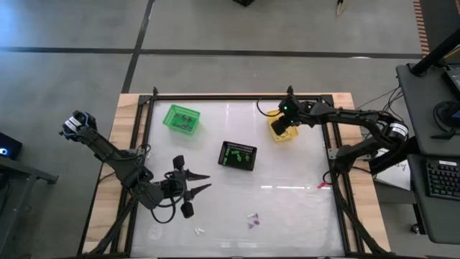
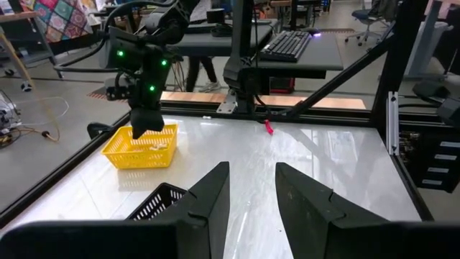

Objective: Sort Halloween decoration
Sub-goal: Put the white bone toy into the yellow bin

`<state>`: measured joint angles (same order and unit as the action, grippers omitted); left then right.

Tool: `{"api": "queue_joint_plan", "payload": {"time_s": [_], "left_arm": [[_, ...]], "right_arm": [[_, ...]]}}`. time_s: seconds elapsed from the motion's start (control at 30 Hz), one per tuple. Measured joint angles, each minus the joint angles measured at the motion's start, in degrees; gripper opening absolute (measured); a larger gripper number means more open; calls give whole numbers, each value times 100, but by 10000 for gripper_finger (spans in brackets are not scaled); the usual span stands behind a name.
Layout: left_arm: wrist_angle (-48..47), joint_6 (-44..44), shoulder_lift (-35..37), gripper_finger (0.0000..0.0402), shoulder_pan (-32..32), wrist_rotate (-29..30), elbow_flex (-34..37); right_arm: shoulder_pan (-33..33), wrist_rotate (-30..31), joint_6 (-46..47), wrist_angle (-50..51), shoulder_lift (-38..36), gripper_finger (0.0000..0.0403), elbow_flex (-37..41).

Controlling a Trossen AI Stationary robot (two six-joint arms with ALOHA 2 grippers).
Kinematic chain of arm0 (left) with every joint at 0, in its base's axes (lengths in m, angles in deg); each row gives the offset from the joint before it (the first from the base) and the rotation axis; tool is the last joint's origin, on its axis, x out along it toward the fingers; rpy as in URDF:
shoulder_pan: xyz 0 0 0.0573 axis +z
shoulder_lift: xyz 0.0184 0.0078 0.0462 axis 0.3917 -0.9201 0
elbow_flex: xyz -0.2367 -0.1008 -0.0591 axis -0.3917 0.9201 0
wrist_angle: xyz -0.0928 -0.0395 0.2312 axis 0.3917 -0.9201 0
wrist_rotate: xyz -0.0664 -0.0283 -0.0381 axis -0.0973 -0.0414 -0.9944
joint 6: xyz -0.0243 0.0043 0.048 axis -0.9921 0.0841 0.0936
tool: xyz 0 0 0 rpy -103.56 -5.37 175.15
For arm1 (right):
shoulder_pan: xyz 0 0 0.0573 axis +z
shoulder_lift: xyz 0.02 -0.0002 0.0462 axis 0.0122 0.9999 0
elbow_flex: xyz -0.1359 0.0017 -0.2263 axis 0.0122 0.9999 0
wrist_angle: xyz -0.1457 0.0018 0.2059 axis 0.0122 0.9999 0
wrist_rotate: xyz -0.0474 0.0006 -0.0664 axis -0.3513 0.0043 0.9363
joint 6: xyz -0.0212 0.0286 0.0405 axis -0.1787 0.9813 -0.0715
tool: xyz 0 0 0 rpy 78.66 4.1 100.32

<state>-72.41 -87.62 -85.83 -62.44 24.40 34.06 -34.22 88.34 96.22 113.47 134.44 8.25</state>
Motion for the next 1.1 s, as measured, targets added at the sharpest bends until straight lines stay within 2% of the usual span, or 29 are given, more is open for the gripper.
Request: {"api": "queue_joint_plan", "payload": {"time_s": [0.27, 0.47, 0.57, 0.73, 0.93, 1.1], "left_arm": [[-4, -43, 0, 96, 0, -18, 0], [-260, -385, 0, 96, 0, -124, 0], [-584, -693, 0, 96, 0, -674, 0], [-839, -775, -222, 96, -24, -2028, 2], [-1026, -948, -774, 96, -37, -3381, 2], [-1488, -1525, -1261, 96, -71, -4061, 2]], "right_arm": [[147, 9, 53, 20, -471, 122, 0], [689, 13, 289, 33, -1238, 111, -2], [1115, 7, 437, 62, -1584, 107, -4], [1917, 44, 578, 54, -1934, 109, -9], [2799, 62, 928, 57, -1930, 109, -9], [3412, 100, 1273, 56, -1736, 109, -9]]}}
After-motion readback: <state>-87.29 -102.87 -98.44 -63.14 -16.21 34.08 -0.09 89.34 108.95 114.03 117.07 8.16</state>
